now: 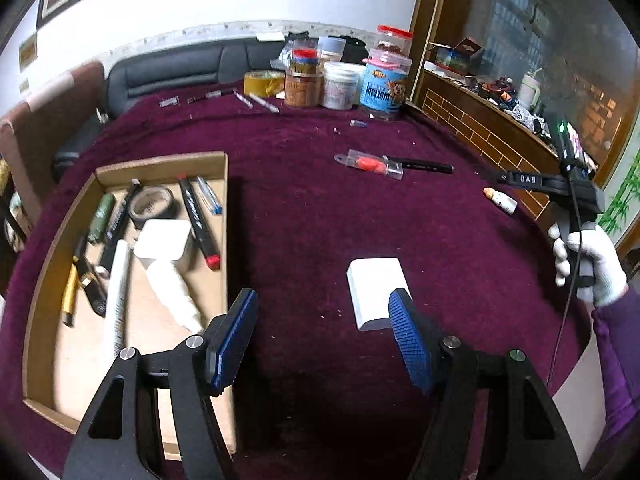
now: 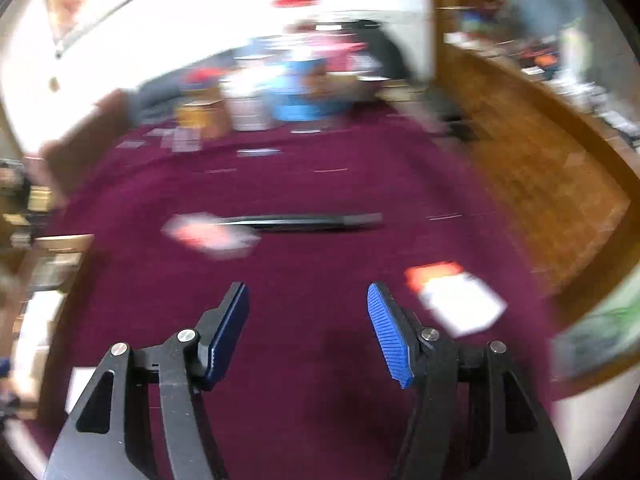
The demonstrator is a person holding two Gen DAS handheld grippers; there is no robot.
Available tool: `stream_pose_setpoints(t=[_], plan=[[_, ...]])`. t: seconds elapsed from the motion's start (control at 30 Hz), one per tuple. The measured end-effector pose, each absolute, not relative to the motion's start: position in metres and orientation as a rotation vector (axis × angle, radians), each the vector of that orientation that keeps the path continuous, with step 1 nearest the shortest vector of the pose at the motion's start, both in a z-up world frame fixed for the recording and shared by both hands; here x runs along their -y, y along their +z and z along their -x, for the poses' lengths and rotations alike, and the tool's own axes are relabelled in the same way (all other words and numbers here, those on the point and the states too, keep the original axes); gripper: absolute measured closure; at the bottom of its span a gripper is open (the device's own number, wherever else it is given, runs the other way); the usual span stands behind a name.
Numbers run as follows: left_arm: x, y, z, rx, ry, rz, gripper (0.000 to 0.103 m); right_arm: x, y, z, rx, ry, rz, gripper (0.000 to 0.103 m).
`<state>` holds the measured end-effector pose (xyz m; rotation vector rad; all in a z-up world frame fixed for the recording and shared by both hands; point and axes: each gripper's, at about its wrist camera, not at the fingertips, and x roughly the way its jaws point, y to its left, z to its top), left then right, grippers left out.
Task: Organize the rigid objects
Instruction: 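Grasp the white charger block with the left tool while the right grasps the glue bottle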
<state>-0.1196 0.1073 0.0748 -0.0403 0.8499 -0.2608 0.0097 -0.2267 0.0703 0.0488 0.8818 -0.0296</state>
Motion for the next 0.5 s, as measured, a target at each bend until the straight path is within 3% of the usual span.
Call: stream_pose_setpoints(t=[0.3, 0.4, 0.43, 0.5], plan=[[-0.102, 0.073, 0.117, -0.897, -0.265, 0.072, 0.042, 0.280, 0.021, -0.033, -0.999, -0.027, -0.169, 0.042], [-0.100, 0.071, 0.114, -0.910, -0.260, 0.072, 0.042, 0.278, 0.019, -0.033, -0.982, -0.066, -0.130, 0.057], [-0.100, 0.069, 0.112, -0.917, -0.261, 0.076, 0.042, 0.277, 0.021, -0.031, -0.982, -0.071, -0.124, 0.075], [-0.097, 0.065, 0.107, -0.943, -0.273, 0.095, 0.042, 0.279, 0.022, -0.031, -0.996, -0.065, -0.139, 0.078]])
